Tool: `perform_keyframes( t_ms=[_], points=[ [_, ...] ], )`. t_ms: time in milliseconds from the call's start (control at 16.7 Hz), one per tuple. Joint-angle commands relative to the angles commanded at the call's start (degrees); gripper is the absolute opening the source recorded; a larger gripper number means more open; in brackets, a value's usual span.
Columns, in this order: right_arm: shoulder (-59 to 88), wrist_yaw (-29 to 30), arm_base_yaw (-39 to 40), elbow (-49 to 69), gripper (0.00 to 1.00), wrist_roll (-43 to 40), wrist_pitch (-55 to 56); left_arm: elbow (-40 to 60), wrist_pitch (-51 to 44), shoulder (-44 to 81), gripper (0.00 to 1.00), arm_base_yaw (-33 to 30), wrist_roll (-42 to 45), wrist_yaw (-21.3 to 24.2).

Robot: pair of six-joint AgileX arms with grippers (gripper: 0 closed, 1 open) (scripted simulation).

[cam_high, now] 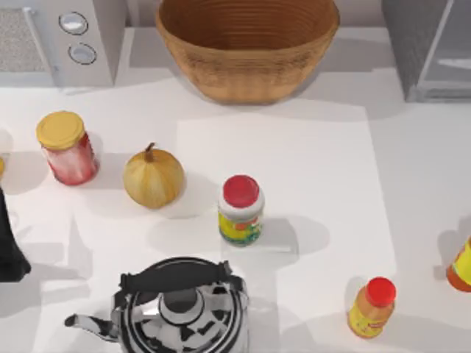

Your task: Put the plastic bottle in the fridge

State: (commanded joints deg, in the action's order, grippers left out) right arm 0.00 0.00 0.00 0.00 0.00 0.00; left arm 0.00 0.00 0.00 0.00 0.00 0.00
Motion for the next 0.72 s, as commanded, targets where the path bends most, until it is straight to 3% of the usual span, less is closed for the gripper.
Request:
perform_keyframes(
  t_ms=[360,720],
  points=[
    [6.27,-1.52,-0.94,3.72,0.01,-0.4,4.35,0.0,0.0,0.0,1.0,0.0,0.0,0.0],
    [33.39,-5.59,-4.74,17.37,0.01,-0.89,20.13,0.0,0.0,0.0,1.0,0.0,0.0,0.0]
  ],
)
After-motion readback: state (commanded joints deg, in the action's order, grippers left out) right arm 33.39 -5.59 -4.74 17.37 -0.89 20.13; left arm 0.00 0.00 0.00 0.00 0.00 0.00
